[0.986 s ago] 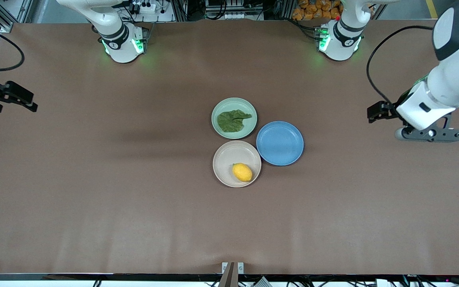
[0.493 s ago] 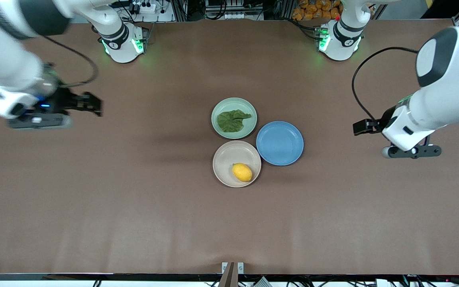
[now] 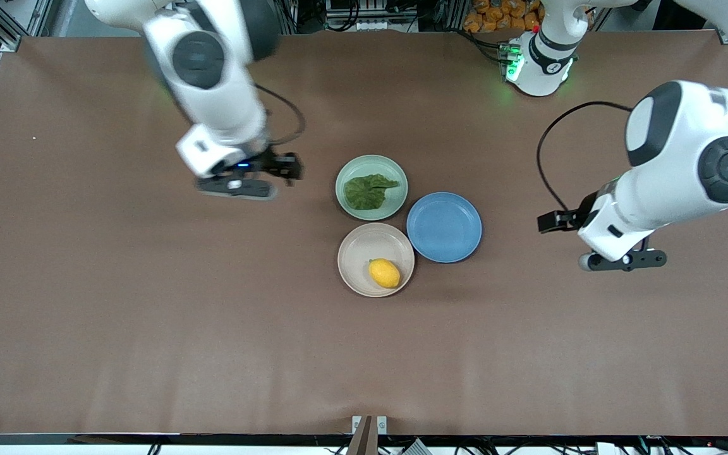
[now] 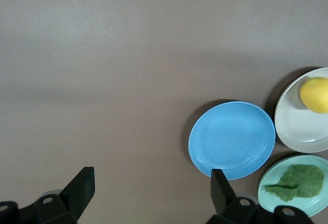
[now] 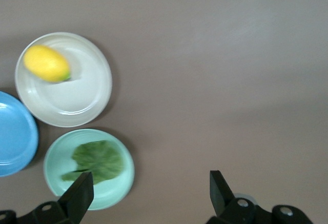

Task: Pick lemon and lettuce from plates
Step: 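Grasp the lettuce with the right gripper while the left gripper nears the lemon, then lift the lettuce with the right gripper while the left gripper grasps the lemon, then carry the lettuce away and release it on the table with the right gripper, then lift the lemon with the left gripper while the right gripper withdraws, then set the lemon on the table beyond the blue plate with the left gripper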

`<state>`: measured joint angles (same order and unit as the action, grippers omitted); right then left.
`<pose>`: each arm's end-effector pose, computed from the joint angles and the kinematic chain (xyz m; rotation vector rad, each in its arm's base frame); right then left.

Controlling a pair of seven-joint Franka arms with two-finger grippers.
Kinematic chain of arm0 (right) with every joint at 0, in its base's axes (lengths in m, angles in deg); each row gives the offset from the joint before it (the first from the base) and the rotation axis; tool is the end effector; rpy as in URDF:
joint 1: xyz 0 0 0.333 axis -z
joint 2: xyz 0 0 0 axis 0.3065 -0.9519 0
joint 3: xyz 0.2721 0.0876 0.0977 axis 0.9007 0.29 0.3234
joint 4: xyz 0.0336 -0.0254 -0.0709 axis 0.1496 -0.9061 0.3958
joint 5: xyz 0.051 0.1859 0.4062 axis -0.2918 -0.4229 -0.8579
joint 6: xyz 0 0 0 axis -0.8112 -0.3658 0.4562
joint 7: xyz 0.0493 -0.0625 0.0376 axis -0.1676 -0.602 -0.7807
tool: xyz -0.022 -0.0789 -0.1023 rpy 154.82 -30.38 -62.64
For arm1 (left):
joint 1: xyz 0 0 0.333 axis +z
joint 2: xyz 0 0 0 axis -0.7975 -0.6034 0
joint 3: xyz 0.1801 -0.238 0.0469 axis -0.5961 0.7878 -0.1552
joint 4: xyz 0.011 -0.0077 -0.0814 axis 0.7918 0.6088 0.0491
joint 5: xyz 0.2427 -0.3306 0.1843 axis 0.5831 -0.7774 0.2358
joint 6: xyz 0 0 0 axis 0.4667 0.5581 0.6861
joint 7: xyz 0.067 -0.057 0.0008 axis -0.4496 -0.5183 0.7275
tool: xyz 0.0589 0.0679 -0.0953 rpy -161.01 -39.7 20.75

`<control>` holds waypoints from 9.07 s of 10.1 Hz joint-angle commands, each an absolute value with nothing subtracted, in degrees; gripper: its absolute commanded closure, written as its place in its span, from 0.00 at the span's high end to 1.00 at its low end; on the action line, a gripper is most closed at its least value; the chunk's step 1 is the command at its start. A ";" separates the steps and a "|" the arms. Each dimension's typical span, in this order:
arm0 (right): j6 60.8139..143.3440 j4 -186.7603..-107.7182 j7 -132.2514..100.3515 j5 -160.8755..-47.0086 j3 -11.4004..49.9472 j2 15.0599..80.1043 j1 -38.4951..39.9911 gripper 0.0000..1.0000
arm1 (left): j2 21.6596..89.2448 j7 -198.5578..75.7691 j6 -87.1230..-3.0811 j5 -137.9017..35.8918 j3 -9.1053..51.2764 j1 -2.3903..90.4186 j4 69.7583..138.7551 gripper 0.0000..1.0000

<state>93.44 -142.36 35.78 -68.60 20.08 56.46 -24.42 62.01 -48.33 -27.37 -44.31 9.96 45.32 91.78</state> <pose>0.5390 0.4232 0.4086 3.1143 -0.2568 -0.0423 0.6736 -0.1732 0.4093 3.0891 0.1506 -0.2125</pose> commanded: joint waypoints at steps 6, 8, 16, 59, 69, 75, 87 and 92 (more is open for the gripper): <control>115.02 -144.28 50.43 -68.15 19.45 43.02 -37.35 1.00 | 54.71 -35.95 -39.11 -45.44 9.70 40.41 90.50 1.00; 119.86 -144.28 50.17 -67.71 19.45 40.21 -38.05 1.00 | 53.04 -32.97 -42.70 -45.35 9.62 38.92 90.41 1.00; 127.25 -152.19 61.39 -60.36 25.51 36.69 -39.46 0.95 | 46.89 -23.03 -50.37 -44.65 9.09 34.26 87.34 1.00; 118.55 -158.87 -7.49 -65.43 29.56 44.42 23.56 0.06 | 30.98 14.51 -79.20 -41.84 7.33 19.23 87.69 0.00; 109.95 -157.47 -7.32 -64.55 29.29 57.40 19.87 1.00 | 40.28 11.80 -61.90 -39.40 6.54 22.21 87.60 0.00; 87.73 -140.44 -7.23 -65.51 27.89 60.06 18.81 1.00 | 48.89 -5.06 -56.00 -37.53 6.63 29.85 99.00 0.00; 86.13 -137.08 -7.75 -65.69 24.46 69.02 20.66 1.00 | 61.57 -35.83 -61.97 -37.35 7.24 46.82 119.06 0.00; 83.93 -137.16 -7.84 -65.69 24.46 69.20 20.57 1.00 | 55.33 -42.18 -65.92 -37.53 7.15 50.60 118.10 0.00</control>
